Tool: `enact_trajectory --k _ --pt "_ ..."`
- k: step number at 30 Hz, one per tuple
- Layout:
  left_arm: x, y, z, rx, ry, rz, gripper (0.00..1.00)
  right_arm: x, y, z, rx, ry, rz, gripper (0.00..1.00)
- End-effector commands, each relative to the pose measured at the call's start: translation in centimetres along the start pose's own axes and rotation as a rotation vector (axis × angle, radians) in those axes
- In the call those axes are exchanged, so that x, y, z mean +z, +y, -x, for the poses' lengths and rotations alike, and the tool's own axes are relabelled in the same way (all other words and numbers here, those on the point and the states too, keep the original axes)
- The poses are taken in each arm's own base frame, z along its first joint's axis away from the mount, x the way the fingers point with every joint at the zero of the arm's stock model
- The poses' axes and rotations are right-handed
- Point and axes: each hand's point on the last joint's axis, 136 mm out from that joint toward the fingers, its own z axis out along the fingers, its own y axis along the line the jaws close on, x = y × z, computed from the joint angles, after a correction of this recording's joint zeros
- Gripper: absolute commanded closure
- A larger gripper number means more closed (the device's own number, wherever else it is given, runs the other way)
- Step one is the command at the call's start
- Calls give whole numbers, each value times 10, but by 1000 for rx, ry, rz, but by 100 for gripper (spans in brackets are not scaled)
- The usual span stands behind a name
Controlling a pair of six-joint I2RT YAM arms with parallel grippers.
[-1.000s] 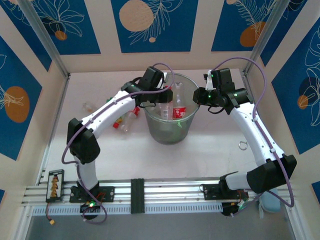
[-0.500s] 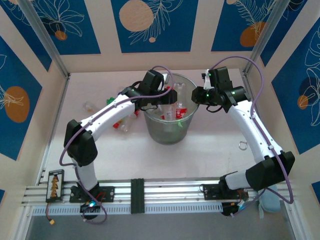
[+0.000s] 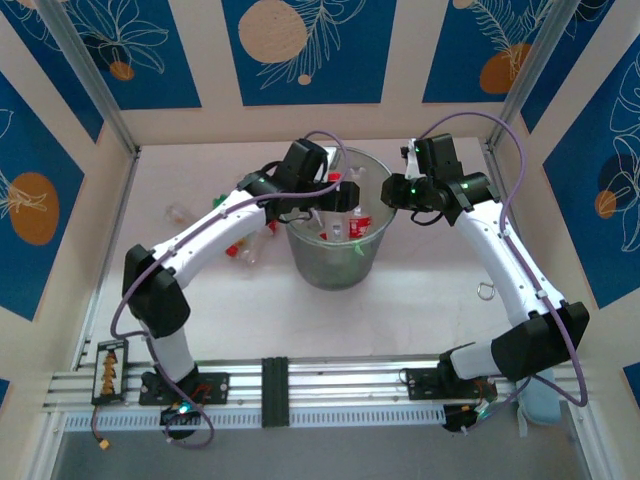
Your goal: Put the plastic bottles in the bin
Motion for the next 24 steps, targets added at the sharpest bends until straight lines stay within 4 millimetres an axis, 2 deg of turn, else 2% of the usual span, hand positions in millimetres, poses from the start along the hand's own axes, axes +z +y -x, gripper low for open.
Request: enact_trajectory --k 1,6,17,24 --pt "-35 -10 21 48 -73 -1 11 3 6 -15 -13 73 17 76" --pt "-49 -13 30 71 -102 2 1 2 6 -16 -12 70 13 76" --pt "-78 -17 43 86 -164 8 0 -1 10 -12 -9 37 29 76" --pt "-96 -11 46 85 -191 24 0 -10 16 -6 -14 0 57 64"
